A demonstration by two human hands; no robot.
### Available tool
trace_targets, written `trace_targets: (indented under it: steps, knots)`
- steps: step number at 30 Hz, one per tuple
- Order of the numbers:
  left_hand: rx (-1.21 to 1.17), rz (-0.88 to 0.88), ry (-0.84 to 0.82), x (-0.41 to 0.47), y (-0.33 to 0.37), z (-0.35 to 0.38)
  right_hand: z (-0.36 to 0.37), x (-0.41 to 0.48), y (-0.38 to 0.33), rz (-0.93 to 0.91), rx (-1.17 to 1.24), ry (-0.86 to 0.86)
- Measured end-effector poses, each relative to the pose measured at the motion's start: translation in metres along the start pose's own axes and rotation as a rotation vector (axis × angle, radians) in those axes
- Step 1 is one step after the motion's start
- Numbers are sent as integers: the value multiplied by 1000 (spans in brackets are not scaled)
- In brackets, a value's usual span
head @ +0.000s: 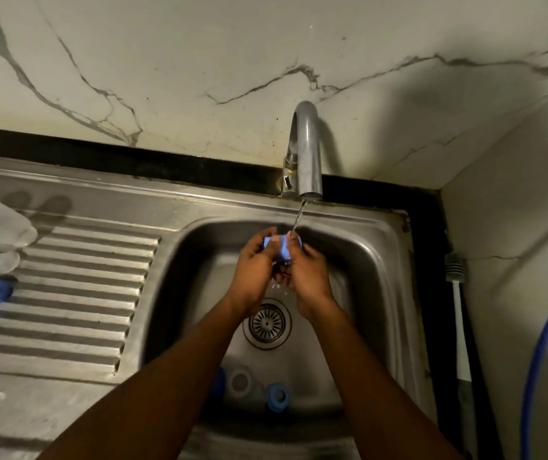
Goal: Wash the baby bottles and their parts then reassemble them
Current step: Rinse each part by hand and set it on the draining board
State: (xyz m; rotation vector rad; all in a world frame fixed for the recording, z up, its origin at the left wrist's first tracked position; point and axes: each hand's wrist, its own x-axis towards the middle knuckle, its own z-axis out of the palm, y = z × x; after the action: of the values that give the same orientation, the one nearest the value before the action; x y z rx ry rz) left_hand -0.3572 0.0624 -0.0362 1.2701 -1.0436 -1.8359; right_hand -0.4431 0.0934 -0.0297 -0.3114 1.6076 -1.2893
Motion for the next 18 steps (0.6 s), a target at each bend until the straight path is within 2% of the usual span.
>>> trace_targets:
  steps: [3, 7, 8, 10, 13, 14, 16, 18]
  knots:
    - [-110, -26, 17, 7, 21, 6, -2, -14, -17, -133, -98, 52]
    - [-199, -47, -43, 7, 39, 4, -9, -32, -40, -18, 9, -232]
    - [-231, -61, -61, 7, 42, 4, -10, -32, -39, -19, -41, -289]
    - [-269, -97, -65, 8, 44, 3, -16, -30, -34, -116, -292, -347]
    - [-108, -108, 48, 12, 47, 3, -35, -12, -21, -556, -1103, -337]
    - [-29, -121, 95, 13, 48, 3, -39, -9, -20, -659, -1261, -323]
    - [90, -154, 202, 15, 49, 6, -37, -12, -18, -723, -1218, -276]
    - [88, -201, 190, 13, 51, 9, -23, -17, -21, -568, -932, -221]
